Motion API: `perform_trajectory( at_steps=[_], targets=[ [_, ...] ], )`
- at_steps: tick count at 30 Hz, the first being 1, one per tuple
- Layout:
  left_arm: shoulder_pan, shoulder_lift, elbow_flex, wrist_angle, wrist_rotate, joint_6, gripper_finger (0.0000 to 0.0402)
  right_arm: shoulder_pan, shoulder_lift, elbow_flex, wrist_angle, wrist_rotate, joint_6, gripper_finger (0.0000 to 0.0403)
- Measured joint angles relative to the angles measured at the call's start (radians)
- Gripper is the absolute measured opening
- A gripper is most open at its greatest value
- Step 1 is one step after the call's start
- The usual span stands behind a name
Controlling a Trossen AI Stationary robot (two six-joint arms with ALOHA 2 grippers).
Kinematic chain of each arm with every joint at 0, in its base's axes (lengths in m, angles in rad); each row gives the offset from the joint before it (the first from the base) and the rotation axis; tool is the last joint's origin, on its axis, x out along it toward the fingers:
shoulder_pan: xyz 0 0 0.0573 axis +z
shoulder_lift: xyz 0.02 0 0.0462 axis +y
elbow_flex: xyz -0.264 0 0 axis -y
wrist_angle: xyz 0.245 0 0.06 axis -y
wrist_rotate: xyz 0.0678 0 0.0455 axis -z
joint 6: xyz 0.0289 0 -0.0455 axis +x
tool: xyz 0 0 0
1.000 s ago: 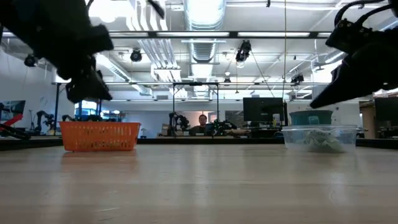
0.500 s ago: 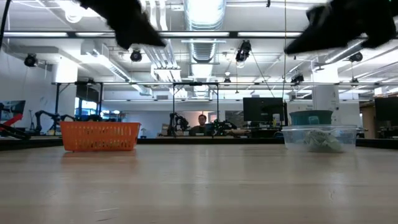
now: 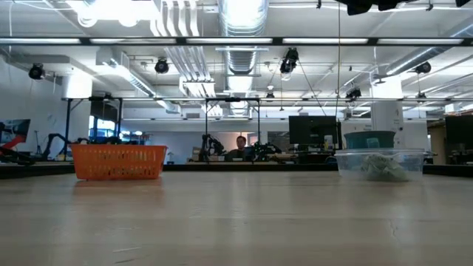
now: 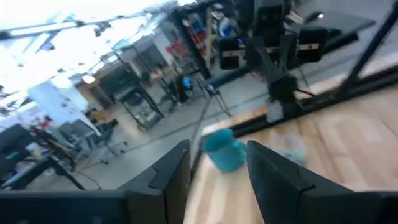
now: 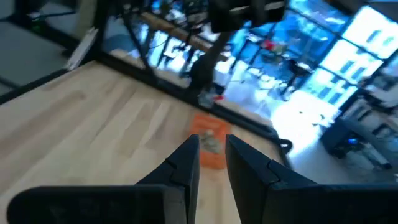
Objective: Pick and place items into bin
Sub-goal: Return to Home Position
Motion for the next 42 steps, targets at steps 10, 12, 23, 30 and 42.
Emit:
perform_trajectory(
  at_steps=[10, 12, 23, 30, 42],
  targets=[
    [0.034, -0.343, -0.217, 0.016, 0.012, 0.031, 0.0140, -0.257, -0.163, -0.040, -0.063, -0.036, 0.003, 0.0068],
    [0.034, -0.392, -0.255, 0.019, 0.016, 0.025, 0.0140, -0.300, -0.172, -0.065, -0.065, -0.039, 0.022, 0.0068],
    [0.033, -0.550, -0.492, 0.062, 0.038, -0.082, 0.0140, -0.487, -0.170, -0.295, 0.192, -0.338, 0.164, 0.0068],
    [0.033, -0.780, -0.582, 0.041, 0.038, -0.104, 0.0140, -0.487, -0.316, -0.408, 0.237, -0.253, 0.194, 0.0068],
    [0.032, -0.864, -0.614, -0.053, 0.040, -0.202, 0.0140, -0.361, -0.557, -0.605, 0.364, -0.208, 0.298, 0.0068]
  ],
)
